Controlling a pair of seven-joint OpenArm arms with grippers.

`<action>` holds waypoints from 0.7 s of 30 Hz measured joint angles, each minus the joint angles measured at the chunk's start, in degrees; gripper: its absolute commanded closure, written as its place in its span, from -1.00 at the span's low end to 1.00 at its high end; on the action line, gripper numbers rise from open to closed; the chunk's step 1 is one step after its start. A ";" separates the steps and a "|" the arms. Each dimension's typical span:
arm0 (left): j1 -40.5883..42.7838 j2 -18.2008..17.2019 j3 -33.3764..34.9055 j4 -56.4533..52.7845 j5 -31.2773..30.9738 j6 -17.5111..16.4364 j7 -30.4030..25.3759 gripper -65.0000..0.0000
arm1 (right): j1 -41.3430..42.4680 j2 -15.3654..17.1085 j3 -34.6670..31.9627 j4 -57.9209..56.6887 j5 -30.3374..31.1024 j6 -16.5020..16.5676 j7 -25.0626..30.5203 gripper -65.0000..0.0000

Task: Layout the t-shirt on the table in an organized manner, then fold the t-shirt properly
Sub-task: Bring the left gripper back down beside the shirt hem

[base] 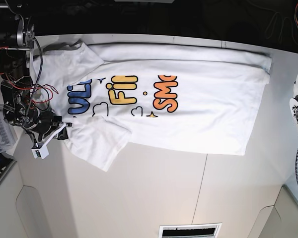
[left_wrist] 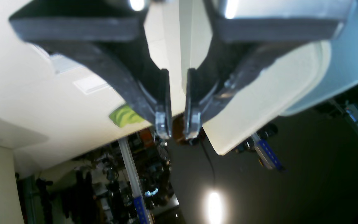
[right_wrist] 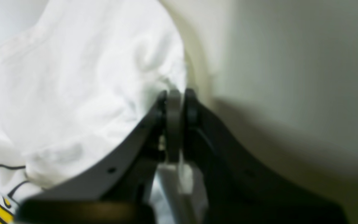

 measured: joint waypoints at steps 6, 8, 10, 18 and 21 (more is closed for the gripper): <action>-0.13 -0.26 0.00 9.35 -3.13 0.07 8.35 0.73 | 0.00 -0.33 -0.02 0.00 0.02 0.02 0.02 1.00; -0.13 -0.28 0.00 11.23 -3.32 0.07 9.66 0.73 | 0.00 -0.35 -0.02 0.00 0.07 0.02 0.02 1.00; -0.15 -0.28 0.00 11.91 -3.39 0.07 9.79 0.73 | 0.00 -0.35 -0.02 0.00 0.09 0.02 0.00 1.00; 2.16 -0.26 0.02 8.85 -3.52 1.11 8.70 0.73 | 0.00 -0.35 -0.02 0.00 0.11 0.02 0.02 1.00; 4.22 0.02 0.04 4.02 -3.41 3.08 6.91 0.73 | 0.00 -0.35 -0.02 0.00 0.11 0.02 0.15 1.00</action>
